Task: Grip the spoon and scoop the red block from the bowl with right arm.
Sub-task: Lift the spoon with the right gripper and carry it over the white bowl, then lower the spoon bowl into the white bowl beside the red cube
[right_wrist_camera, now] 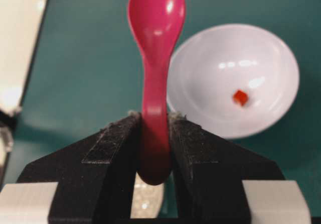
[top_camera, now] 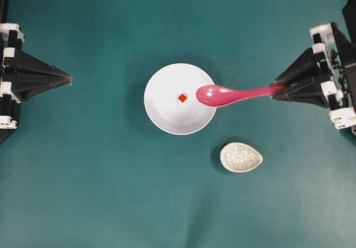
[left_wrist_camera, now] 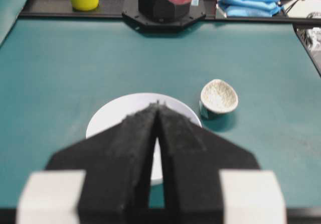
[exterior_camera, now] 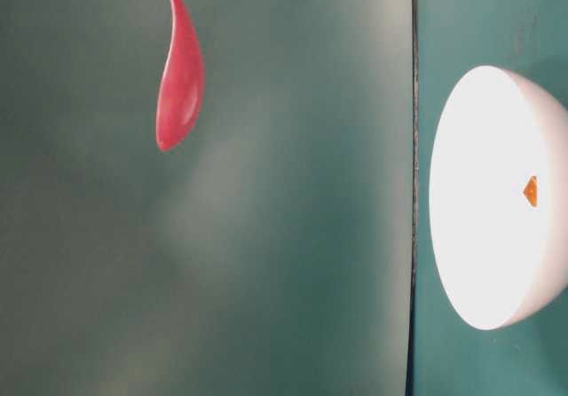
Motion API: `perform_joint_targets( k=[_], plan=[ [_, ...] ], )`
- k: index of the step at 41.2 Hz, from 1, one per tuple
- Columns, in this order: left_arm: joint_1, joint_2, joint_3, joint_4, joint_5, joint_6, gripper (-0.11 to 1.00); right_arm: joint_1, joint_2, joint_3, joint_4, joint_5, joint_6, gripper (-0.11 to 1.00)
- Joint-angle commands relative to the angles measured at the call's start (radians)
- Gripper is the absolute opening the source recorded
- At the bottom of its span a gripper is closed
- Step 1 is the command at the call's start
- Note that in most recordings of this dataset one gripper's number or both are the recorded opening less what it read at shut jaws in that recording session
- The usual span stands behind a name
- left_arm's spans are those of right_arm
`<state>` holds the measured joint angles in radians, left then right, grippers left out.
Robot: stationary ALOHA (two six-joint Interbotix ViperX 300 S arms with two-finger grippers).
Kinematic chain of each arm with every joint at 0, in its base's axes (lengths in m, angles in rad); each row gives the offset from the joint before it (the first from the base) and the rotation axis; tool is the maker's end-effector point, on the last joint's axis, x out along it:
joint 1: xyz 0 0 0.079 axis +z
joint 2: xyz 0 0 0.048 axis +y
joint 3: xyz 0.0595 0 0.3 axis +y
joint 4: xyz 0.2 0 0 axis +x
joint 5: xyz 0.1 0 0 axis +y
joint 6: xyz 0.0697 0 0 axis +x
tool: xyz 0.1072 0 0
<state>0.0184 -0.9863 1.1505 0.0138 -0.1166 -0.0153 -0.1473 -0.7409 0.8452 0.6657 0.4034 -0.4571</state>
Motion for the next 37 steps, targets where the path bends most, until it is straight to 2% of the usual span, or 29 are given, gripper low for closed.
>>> perform_joint_targets(
  k=[1,9,13,19,24,28,37],
  plan=[
    [0.002,0.006,-0.026,0.003,0.006,0.0,0.0,-0.014,0.018,-0.055,-0.008,0.017,0.006,0.26],
    [0.0,0.006,-0.026,0.003,0.014,0.0,0.0,-0.021,0.046,-0.094,-0.008,0.02,0.075,0.26],
    [0.002,0.006,-0.026,0.003,0.014,0.0,0.0,-0.026,0.064,-0.115,-0.008,0.02,0.166,0.26],
    [0.002,0.006,-0.026,0.003,0.014,0.002,0.0,-0.031,0.094,-0.152,-0.009,0.021,0.336,0.26],
    [0.002,0.008,-0.026,0.003,0.014,0.002,0.0,-0.029,0.117,-0.178,-0.023,0.041,0.425,0.26],
    [0.002,0.008,-0.026,0.003,0.014,0.003,0.0,-0.031,0.14,-0.202,-0.074,0.101,0.443,0.26],
    [0.0,0.008,-0.026,0.003,0.014,0.002,0.0,-0.032,0.247,-0.291,-0.206,0.319,0.465,0.26]
  ],
)
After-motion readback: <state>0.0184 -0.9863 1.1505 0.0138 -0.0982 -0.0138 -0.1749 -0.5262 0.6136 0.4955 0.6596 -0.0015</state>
